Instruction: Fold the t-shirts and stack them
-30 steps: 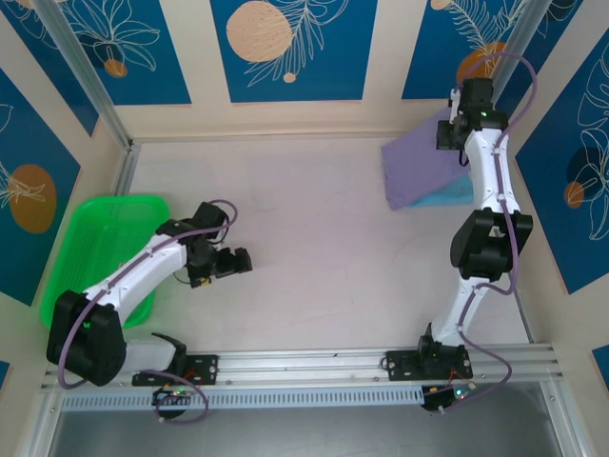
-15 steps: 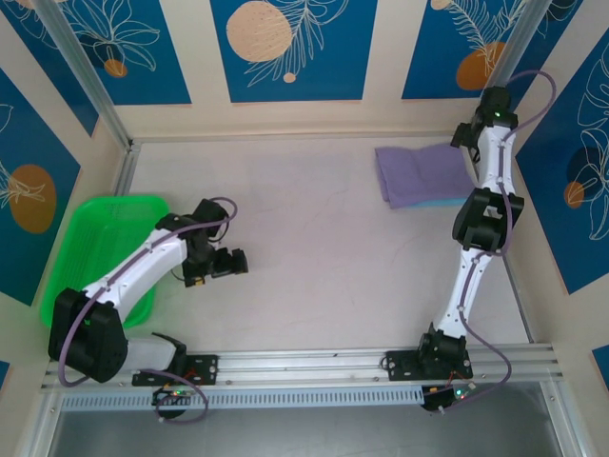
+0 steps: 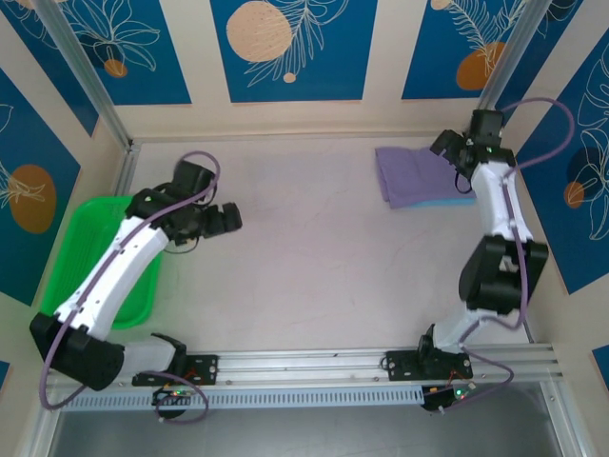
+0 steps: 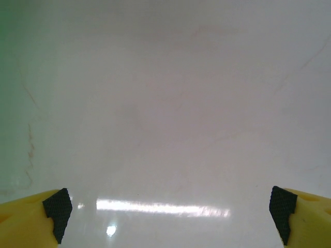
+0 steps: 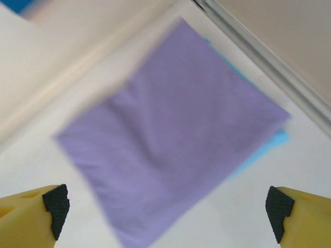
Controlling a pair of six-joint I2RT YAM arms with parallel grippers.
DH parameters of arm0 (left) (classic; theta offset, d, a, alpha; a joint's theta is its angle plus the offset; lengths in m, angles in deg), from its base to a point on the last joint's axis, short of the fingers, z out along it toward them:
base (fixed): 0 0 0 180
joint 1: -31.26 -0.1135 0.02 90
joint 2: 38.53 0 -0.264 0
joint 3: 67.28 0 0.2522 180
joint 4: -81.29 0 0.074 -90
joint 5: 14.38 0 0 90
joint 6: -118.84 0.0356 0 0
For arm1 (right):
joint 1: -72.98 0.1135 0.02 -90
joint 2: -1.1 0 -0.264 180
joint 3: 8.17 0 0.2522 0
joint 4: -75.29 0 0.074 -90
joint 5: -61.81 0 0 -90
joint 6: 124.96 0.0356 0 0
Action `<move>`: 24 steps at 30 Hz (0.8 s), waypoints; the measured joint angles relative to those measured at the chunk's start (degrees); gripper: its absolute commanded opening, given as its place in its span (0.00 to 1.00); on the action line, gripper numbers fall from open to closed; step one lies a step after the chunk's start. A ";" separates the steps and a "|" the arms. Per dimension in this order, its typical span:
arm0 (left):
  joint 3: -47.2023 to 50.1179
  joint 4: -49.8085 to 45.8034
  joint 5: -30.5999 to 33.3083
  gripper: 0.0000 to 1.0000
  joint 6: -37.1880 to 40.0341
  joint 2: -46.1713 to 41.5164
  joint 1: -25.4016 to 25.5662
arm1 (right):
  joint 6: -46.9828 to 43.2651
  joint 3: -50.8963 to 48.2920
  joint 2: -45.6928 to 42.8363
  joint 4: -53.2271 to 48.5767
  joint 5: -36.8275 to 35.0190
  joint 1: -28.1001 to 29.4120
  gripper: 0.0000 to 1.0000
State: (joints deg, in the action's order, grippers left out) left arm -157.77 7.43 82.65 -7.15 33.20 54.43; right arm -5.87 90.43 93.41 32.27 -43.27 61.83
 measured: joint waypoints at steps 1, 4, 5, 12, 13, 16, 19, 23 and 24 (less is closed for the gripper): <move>-0.55 1.84 2.21 1.00 0.48 -1.77 0.02 | 0.85 -4.55 -4.44 3.91 1.79 0.66 0.99; 1.33 9.51 8.52 1.00 3.98 -8.55 0.11 | 1.99 -12.85 -12.52 11.69 5.31 2.97 0.99; 3.74 13.64 10.88 1.00 6.25 -11.61 0.11 | 1.95 -14.84 -14.01 13.88 6.16 4.31 0.99; 25.16 32.11 20.98 1.00 19.47 -24.39 -2.45 | -3.93 -31.23 -19.50 23.19 7.96 12.98 0.99; 28.76 34.01 21.42 1.00 20.28 -25.27 -4.15 | -5.35 -34.60 -20.74 24.02 7.54 14.19 0.99; 39.23 36.81 21.79 1.00 21.40 -29.62 -10.08 | -9.16 -44.24 -25.27 25.42 5.11 17.68 0.99; 46.16 38.62 19.45 1.00 22.77 -33.11 -13.90 | -11.67 -51.06 -30.67 25.51 2.58 19.39 0.99; 51.15 44.72 12.90 1.00 25.97 -31.93 -14.29 | -13.14 -56.28 -35.01 26.05 0.68 17.79 0.99; 51.89 45.99 11.17 1.00 27.08 -30.82 -14.29 | -13.29 -56.96 -35.12 26.12 0.48 17.11 0.99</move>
State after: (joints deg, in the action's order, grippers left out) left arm -105.88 53.42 93.82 19.93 2.38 40.14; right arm -19.16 33.47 58.29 58.39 -42.78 78.94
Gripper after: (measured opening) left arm 0.999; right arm 0.993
